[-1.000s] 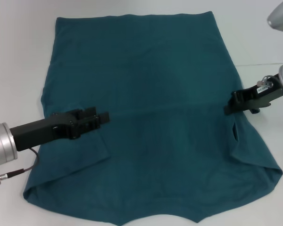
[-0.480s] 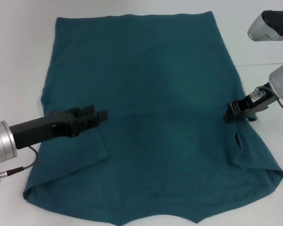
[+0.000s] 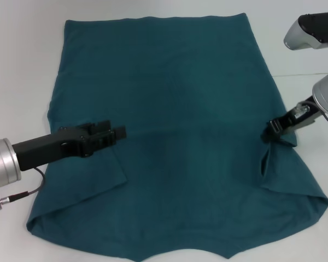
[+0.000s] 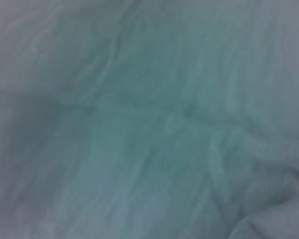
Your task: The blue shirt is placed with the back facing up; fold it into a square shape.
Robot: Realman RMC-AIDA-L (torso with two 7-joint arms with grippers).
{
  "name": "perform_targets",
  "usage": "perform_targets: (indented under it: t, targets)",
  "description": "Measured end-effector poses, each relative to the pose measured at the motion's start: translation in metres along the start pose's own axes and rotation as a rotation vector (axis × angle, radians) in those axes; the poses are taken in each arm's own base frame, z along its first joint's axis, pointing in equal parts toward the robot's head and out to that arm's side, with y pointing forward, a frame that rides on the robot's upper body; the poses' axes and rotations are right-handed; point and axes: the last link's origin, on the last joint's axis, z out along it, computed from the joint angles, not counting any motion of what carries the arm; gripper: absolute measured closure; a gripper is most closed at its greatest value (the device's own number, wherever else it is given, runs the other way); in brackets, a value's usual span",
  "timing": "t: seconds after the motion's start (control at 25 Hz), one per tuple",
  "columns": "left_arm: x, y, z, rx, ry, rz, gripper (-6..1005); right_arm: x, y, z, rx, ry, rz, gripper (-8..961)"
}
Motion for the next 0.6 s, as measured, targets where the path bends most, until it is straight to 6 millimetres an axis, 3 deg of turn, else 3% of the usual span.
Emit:
perform_targets:
  t: [0.6]
  targets:
    - [0.001,-0.001,0.000,0.003,0.000,0.001,415,-0.009,0.012,0.006,0.039,-0.082,-0.110,493]
